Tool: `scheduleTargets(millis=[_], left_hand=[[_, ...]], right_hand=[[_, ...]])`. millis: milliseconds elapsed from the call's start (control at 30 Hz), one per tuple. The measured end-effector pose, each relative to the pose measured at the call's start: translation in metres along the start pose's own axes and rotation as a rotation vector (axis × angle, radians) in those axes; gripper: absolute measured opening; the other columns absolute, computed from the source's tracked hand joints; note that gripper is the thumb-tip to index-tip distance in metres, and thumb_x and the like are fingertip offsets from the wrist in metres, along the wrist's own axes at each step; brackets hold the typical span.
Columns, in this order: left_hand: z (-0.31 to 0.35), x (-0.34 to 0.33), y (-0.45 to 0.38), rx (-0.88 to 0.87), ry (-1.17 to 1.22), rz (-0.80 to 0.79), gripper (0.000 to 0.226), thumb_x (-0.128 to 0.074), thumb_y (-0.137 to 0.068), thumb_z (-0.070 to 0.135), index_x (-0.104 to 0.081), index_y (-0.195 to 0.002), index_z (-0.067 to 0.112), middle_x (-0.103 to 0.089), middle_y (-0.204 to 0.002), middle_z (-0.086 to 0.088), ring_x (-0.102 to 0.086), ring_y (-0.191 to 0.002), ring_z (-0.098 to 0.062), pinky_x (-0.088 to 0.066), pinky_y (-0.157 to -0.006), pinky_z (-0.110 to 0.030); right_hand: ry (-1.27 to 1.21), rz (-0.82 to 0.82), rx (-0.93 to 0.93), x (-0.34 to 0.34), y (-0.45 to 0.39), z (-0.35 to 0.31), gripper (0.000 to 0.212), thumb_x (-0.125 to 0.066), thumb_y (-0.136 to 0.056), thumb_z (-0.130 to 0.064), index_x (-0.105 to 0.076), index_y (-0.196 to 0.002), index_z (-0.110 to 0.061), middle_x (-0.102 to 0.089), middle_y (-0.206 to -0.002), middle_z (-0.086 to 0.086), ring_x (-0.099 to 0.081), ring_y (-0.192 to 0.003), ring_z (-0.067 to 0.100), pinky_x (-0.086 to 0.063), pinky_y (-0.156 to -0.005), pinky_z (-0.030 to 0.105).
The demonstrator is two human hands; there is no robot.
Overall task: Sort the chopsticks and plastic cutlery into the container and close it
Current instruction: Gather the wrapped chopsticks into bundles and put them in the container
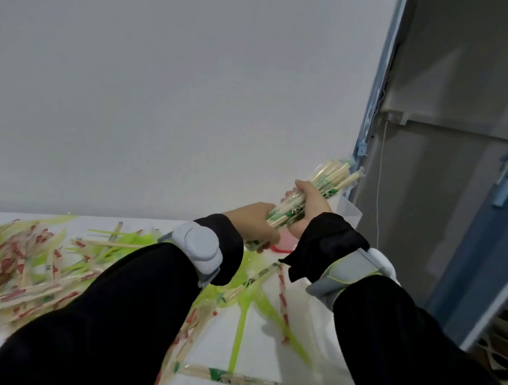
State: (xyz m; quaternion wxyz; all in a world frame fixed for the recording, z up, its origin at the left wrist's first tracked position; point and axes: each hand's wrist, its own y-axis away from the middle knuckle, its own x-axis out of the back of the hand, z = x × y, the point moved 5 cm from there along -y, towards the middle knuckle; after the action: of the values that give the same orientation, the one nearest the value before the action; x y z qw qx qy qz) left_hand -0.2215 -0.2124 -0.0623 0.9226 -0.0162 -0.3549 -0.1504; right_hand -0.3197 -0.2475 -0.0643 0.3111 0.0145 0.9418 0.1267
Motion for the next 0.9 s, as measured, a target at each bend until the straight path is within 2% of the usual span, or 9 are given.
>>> scheduleTargets(millis=[100, 167, 267, 333, 467, 567, 733, 800, 900], left_hand=[[0.002, 0.019, -0.032, -0.001, -0.227, 0.184, 0.011, -0.059, -0.080, 0.008, -0.053, -0.089, 0.010, -0.050, -0.066, -0.003, -0.048, -0.056, -0.021, -0.039, -0.053, -0.024], [0.005, 0.036, -0.053, 0.030, -0.486, 0.260, 0.015, -0.061, -0.081, 0.015, -0.055, -0.094, 0.012, -0.051, -0.079, -0.002, -0.050, -0.074, -0.024, -0.038, -0.062, -0.026], [0.011, 0.050, -0.082, 0.134, -0.749, 0.305, 0.017, -0.057, -0.081, 0.017, -0.056, -0.098, 0.016, -0.054, -0.089, -0.001, -0.056, -0.087, -0.026, -0.040, -0.071, -0.028], [0.019, 0.048, -0.101, 0.175, -0.912, 0.329, 0.016, -0.053, -0.081, 0.014, -0.056, -0.096, 0.019, -0.053, -0.086, 0.000, -0.056, -0.083, -0.026, -0.040, -0.070, -0.028], [0.027, 0.020, -0.147, 0.198, -1.126, 0.241, 0.014, -0.049, -0.082, 0.008, -0.055, -0.090, 0.018, -0.053, -0.083, 0.000, -0.052, -0.075, -0.025, -0.041, -0.069, -0.029], [0.023, -0.007, -0.183, 0.215, -1.167, 0.114, 0.022, -0.051, -0.082, 0.008, -0.063, -0.098, 0.015, -0.059, -0.086, -0.001, -0.057, -0.076, -0.025, -0.043, -0.067, -0.029], [-0.004, -0.027, -0.220, 0.257, -1.066, -0.026, 0.009, -0.054, -0.089, 0.019, -0.061, -0.092, 0.017, -0.061, -0.090, -0.002, -0.055, -0.078, -0.025, -0.042, -0.067, -0.029], [-0.022, -0.039, -0.225, 0.342, -1.001, -0.133, 0.019, -0.046, -0.095, 0.017, -0.061, -0.106, 0.012, -0.063, -0.111, -0.010, -0.057, -0.093, -0.027, -0.043, -0.082, -0.032], [-0.026, -0.051, -0.217, 0.398, -0.944, -0.224, 0.043, -0.041, -0.101, 0.031, -0.045, -0.137, 0.008, -0.046, -0.142, -0.012, -0.044, -0.129, -0.028, -0.034, -0.105, -0.034]], right_hand=[[0.403, -0.037, -0.082, 0.022, -0.020, -0.023, 0.045, -0.070, -0.076, -0.048, -0.057, -0.107, -0.018, -0.059, -0.110, 0.006, -0.053, -0.098, 0.025, -0.037, -0.087, 0.038], [0.698, -0.058, -0.058, 0.042, -0.036, -0.047, 0.066, -0.067, -0.075, -0.056, -0.052, -0.123, -0.014, -0.060, -0.115, 0.007, -0.051, -0.105, 0.027, -0.036, -0.091, 0.037], [1.052, 0.023, 0.135, 0.066, -0.061, -0.088, 0.053, -0.061, -0.089, -0.036, -0.053, -0.127, -0.001, -0.059, -0.126, 0.012, -0.054, -0.113, 0.028, -0.040, -0.095, 0.032], [1.277, 0.002, 0.253, 0.074, -0.079, -0.099, 0.041, -0.058, -0.092, -0.021, -0.056, -0.126, 0.001, -0.057, -0.130, 0.013, -0.053, -0.120, 0.027, -0.039, -0.097, 0.027], [1.646, -0.113, 0.295, 0.093, -0.118, -0.082, 0.028, -0.051, -0.094, -0.028, -0.067, -0.109, -0.010, -0.065, -0.112, 0.009, -0.059, -0.108, 0.023, -0.040, -0.084, 0.023], [1.718, -0.182, 0.271, 0.103, -0.135, -0.070, 0.036, -0.043, -0.097, -0.036, -0.067, -0.097, -0.010, -0.065, -0.099, 0.013, -0.055, -0.087, 0.021, -0.036, -0.072, 0.024], [1.745, -0.247, 0.271, 0.109, -0.146, -0.062, 0.033, -0.040, -0.098, -0.035, -0.063, -0.080, -0.018, -0.068, -0.098, 0.010, -0.061, -0.097, 0.028, -0.038, -0.083, 0.028], [1.802, -0.260, 0.261, 0.108, -0.148, -0.062, 0.033, -0.036, -0.099, -0.033, -0.061, -0.081, -0.021, -0.064, -0.100, 0.007, -0.058, -0.104, 0.027, -0.034, -0.096, 0.033], [1.821, -0.266, 0.210, 0.104, -0.149, -0.063, 0.033, -0.035, -0.100, -0.035, -0.061, -0.084, -0.022, -0.064, -0.110, 0.007, -0.056, -0.108, 0.027, -0.031, -0.106, 0.040]])
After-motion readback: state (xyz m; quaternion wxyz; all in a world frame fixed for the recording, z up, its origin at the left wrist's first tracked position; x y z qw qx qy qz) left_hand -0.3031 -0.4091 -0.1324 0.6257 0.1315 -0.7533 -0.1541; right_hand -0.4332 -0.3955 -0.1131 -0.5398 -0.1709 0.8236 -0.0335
